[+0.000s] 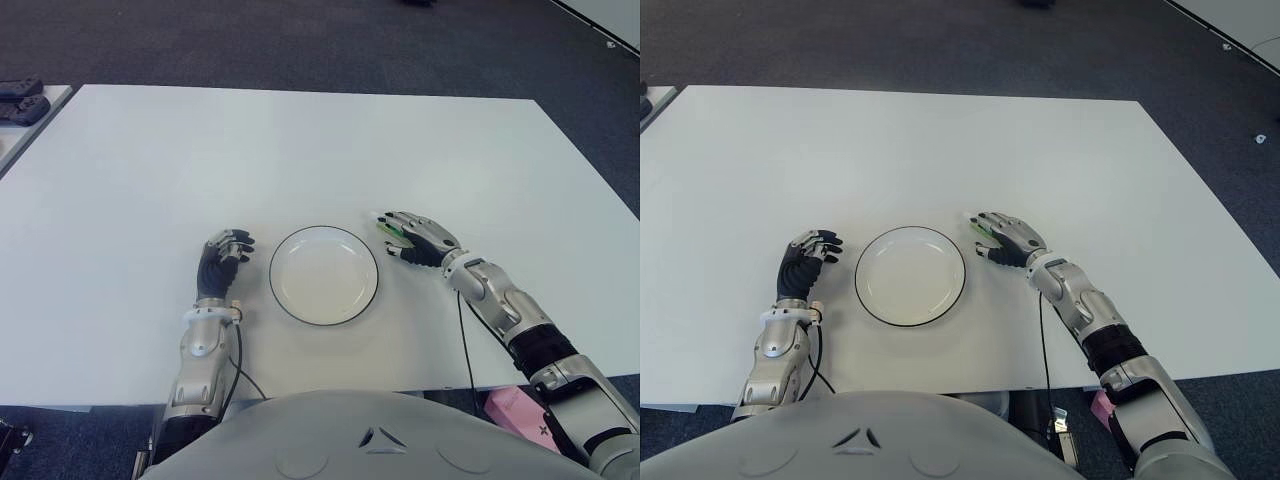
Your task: Put the toothpaste on the table into the plate.
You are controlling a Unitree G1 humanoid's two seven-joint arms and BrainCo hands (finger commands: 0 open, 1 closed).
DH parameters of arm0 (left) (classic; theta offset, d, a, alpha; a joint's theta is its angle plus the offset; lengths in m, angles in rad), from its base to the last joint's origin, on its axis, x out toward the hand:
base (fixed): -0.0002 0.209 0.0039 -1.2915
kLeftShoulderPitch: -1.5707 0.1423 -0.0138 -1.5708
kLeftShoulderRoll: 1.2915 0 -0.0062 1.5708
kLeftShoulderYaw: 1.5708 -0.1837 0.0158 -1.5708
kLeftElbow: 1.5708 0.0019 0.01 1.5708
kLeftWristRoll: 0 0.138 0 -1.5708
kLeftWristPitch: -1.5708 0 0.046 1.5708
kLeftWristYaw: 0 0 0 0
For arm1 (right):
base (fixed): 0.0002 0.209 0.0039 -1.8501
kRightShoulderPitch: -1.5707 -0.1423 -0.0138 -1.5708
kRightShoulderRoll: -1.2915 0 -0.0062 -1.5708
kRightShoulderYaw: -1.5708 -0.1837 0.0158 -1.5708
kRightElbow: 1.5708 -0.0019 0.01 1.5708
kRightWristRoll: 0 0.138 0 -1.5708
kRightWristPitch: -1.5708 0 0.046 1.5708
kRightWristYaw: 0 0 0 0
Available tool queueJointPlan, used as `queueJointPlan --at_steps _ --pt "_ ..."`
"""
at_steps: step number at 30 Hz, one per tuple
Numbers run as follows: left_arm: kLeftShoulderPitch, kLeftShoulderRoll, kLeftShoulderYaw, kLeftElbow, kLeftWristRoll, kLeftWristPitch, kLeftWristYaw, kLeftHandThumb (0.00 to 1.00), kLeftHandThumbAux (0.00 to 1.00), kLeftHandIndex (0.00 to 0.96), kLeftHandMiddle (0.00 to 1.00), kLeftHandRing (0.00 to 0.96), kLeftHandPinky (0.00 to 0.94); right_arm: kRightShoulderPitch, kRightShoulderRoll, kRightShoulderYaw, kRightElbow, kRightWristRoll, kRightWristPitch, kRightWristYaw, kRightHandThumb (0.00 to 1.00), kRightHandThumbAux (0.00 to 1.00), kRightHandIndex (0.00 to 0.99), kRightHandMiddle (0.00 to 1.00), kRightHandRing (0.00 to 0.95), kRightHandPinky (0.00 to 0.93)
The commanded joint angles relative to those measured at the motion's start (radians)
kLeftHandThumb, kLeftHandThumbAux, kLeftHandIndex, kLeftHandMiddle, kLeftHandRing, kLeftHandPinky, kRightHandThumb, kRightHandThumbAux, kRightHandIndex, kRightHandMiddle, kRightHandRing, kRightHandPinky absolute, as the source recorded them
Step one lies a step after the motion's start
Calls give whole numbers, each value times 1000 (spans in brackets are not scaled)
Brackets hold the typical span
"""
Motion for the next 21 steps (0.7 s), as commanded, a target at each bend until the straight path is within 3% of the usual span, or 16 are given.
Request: queueJointPlan --at_steps 1,11,21 --pt "14 7 3 -2 16 18 4 836 679 418 467 499 491 54 37 10 95 13 49 16 545 210 0 0 0 0" --pt "33 9 4 -18 19 25 5 835 679 416 468 500 488 -8 96 -2 269 35 28 -86 539 282 0 0 0 0" --pt "50 14 5 -29 24 24 3 835 679 418 466 499 490 -74 184 -63 481 118 17 -195 549 396 0 0 0 0"
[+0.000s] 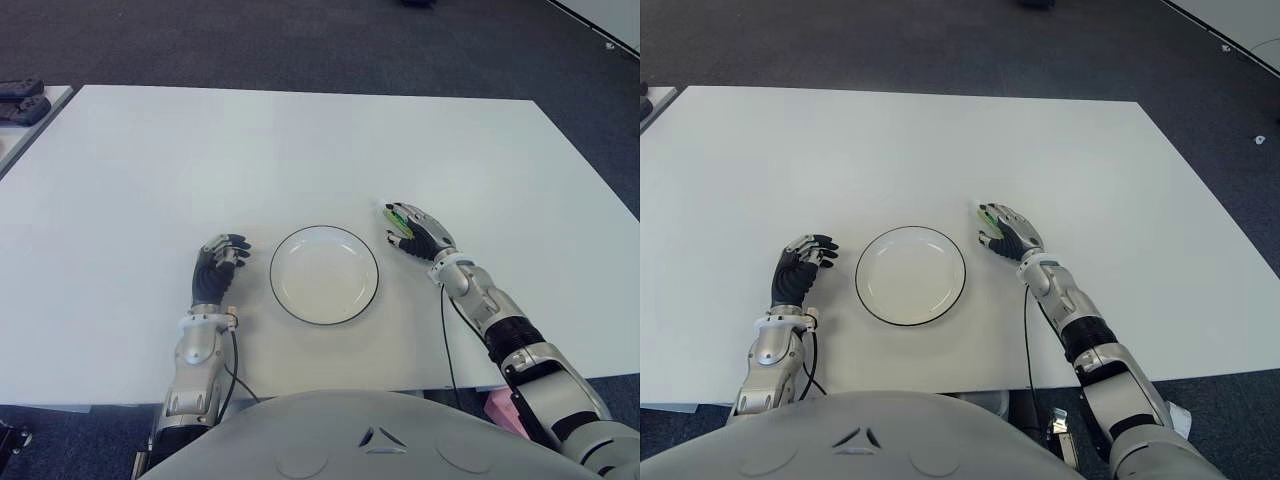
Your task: Put the toothpaste on the table into the plate.
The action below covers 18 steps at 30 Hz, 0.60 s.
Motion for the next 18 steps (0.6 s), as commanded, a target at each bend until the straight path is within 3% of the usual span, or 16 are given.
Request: queueJointPlan --at_steps 1,8,18 --pt "14 6 4 3 11 19 2 835 679 418 466 499 489 10 53 -20 211 46 46 -1 550 400 0 0 0 0" --pt "26 10 4 -6 20 16 5 834 680 412 469 502 493 -37 99 -57 358 98 21 -48 561 448 0 0 0 0" --pt "37 11 8 -20 9 22 -3 833 680 409 470 505 491 -62 115 -61 442 114 -24 -90 576 471 0 0 0 19"
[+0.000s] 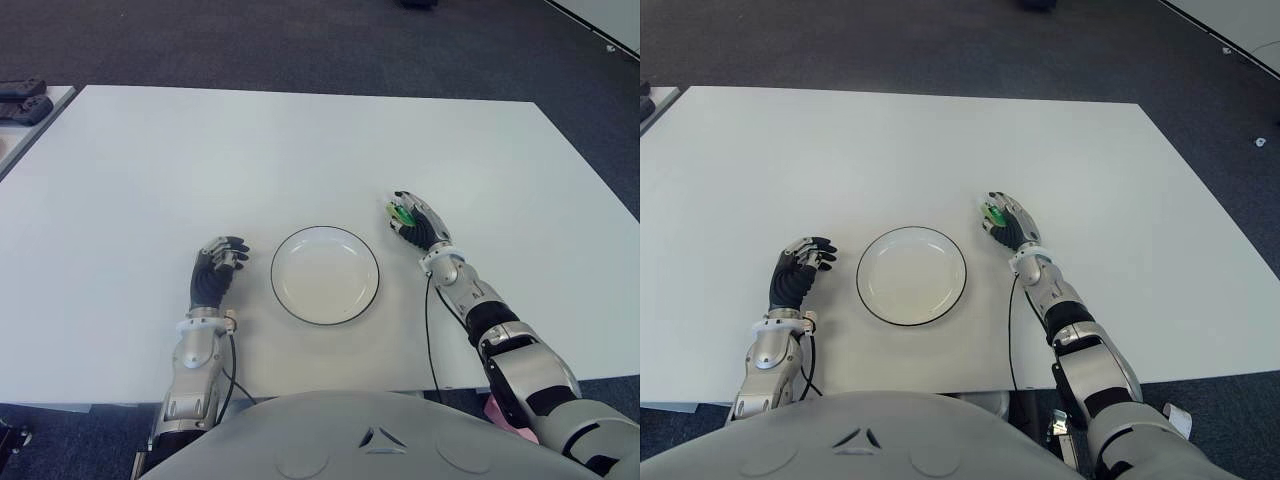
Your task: Put the toothpaste on the table into the plate.
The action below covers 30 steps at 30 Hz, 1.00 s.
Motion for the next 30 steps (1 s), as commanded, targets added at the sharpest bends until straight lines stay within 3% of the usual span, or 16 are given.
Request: queueJointPlan --at_steps 1,21,30 --pt "17 6 7 -3 4 22 -3 833 680 410 470 505 490 70 12 7 134 13 46 39 577 472 0 0 0 21" --pt "13 3 7 3 3 20 2 834 680 408 470 502 493 81 -11 45 145 -21 -25 0 624 505 35 0 0 52" --pt "12 1 8 7 1 13 3 833 680 408 470 503 492 76 -38 75 150 -43 -40 -9 749 523 138 52 80 218"
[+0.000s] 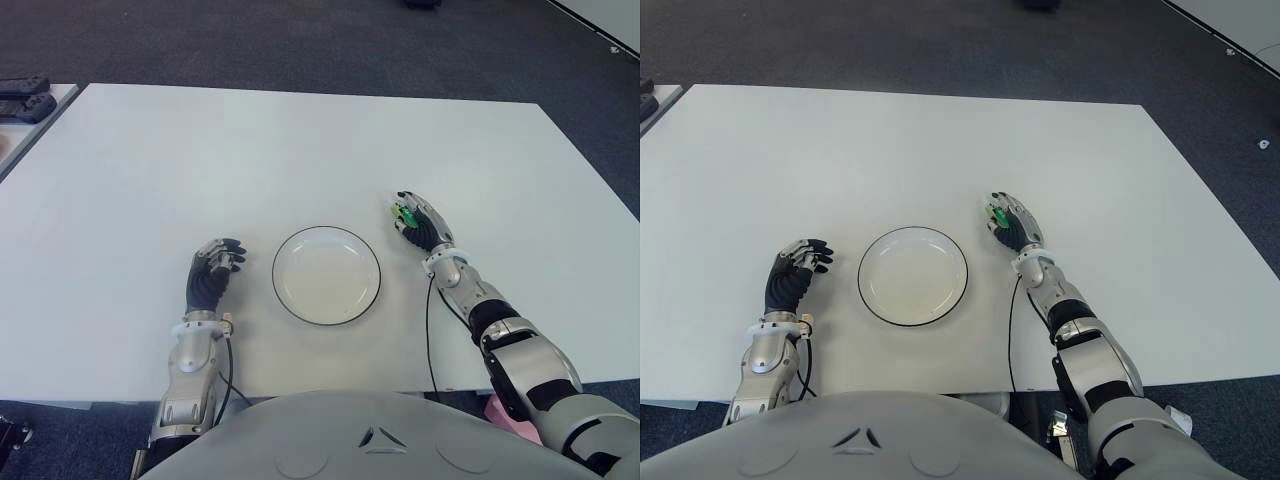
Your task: Put the toothpaste on the table into the plate.
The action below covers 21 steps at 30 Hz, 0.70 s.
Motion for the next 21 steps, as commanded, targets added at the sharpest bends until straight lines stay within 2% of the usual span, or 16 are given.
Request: queueJointPlan --at_steps 1,7,13,21 --pt "-3 -4 4 21 1 12 3 833 680 409 470 503 492 91 -14 28 82 -17 43 45 763 522 148 62 92 229" --pt "-5 -7 5 26 -5 6 2 835 679 416 467 500 491 81 -33 49 104 -30 26 46 828 514 197 111 159 263" --pt "-6 -8 6 30 -9 -4 0 834 679 416 467 503 493 71 -57 84 115 -59 13 41 845 504 207 125 177 289" --pt "-9 -9 8 36 -15 -13 0 834 679 412 469 505 493 53 -138 165 97 -135 -16 59 858 489 191 130 200 324"
